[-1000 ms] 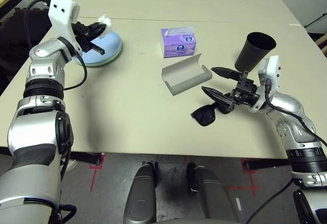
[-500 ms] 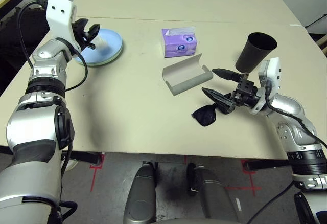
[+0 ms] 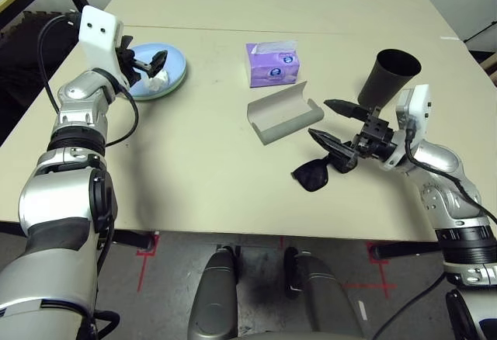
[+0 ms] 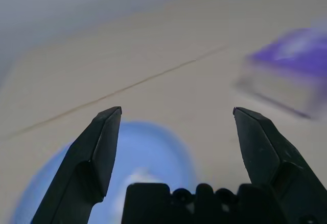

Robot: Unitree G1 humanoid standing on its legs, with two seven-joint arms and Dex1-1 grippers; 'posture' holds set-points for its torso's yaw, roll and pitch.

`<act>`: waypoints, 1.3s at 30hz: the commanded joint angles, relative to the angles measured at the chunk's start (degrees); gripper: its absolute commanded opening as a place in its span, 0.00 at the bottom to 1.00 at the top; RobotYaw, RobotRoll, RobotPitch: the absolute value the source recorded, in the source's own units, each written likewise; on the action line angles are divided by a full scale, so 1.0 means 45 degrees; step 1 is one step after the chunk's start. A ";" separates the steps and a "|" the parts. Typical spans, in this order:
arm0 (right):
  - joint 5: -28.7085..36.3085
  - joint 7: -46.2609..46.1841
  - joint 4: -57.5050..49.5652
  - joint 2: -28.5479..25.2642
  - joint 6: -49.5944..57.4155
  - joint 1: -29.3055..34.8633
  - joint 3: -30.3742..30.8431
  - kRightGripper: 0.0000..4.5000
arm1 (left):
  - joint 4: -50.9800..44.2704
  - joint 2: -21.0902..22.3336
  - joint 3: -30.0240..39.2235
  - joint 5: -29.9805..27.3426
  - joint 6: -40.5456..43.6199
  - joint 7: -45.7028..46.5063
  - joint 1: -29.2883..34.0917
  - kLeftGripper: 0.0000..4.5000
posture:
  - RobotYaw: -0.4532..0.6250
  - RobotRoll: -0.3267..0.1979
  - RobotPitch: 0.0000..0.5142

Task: Organize and tidy the items on the table.

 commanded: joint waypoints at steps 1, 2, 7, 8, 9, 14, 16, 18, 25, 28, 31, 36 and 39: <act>0.0071 -0.0030 -0.0112 -0.0053 -0.0055 0.0214 -0.0159 1.00 | -0.2495 -0.0079 -0.0127 -0.0972 0.0685 -0.1745 0.1495 0.99 | 0.54 0.62 0.37; 0.0078 -0.0031 -0.0117 -0.0067 -0.0047 0.0231 -0.0174 1.00 | -0.3253 -0.0083 -0.0142 -0.1172 0.1035 -0.1961 0.1928 0.99 | 0.54 0.62 0.37; 0.0093 -0.0027 -0.0097 -0.0114 0.0001 0.0231 -0.0207 1.00 | -0.6040 0.0063 -0.0237 -0.2200 0.2667 -0.3256 0.3495 0.99 | 0.55 0.62 0.37; 0.0091 -0.0014 -0.0066 -0.0124 0.0005 0.0200 -0.0206 1.00 | -0.6376 0.0132 -0.0301 -0.2342 0.2898 -0.3588 0.3686 0.99 | 0.55 0.62 0.37; 0.0087 0.0010 -0.0024 -0.0138 0.0011 0.0149 -0.0198 1.00 | -0.6654 0.0220 -0.0400 -0.2486 0.3114 -0.4048 0.3849 0.99 | 0.55 0.62 0.37; 0.0100 0.0209 0.0168 -0.0257 0.0048 -0.0097 -0.0153 1.00 | -0.6581 0.0535 -0.1036 -0.2672 0.3392 -0.6182 0.3804 0.99 | 0.57 0.62 0.38; 0.0108 0.0365 0.0263 -0.0323 0.0044 -0.0156 -0.0127 1.00 | -0.5845 0.0418 -0.1244 -0.2566 0.3168 -0.6850 0.3243 0.99 | 0.57 0.62 0.39; 0.0147 0.0483 0.0265 -0.0394 0.0056 -0.0141 -0.0156 1.00 | -0.5256 0.0280 -0.1375 -0.2493 0.2984 -0.7246 0.2795 0.99 | 0.56 0.62 0.40; 0.0329 0.0721 -0.0083 -0.0868 0.0262 0.0197 -0.0399 1.00 | -0.4056 0.0087 -0.1757 -0.2538 0.2857 -0.8933 0.2109 0.99 | 0.53 0.62 0.45; 0.0413 0.0728 -0.0294 -0.1081 0.0420 0.0336 -0.0506 1.00 | -0.4680 0.0019 -0.1914 -0.2777 0.3106 -0.9564 0.2406 0.99 | 0.52 0.62 0.46; 0.0406 0.0715 -0.0309 -0.1237 0.0550 0.0185 -0.0508 1.00 | -0.5163 -0.0036 -0.2193 -0.3041 0.2985 -0.9787 0.2718 0.99 | 0.51 0.62 0.48; 0.0267 0.0628 -0.0762 -0.1513 0.0974 0.0036 -0.0354 1.00 | -0.5506 -0.0162 -0.2771 -0.3259 0.2575 -0.9787 0.3150 0.99 | 0.51 0.62 0.47; 0.0117 0.0542 -0.1164 -0.1748 0.1541 -0.0290 -0.0066 1.00 | -0.5481 -0.0292 -0.3025 -0.3305 0.2223 -0.9787 0.3206 0.99 | 0.51 0.62 0.46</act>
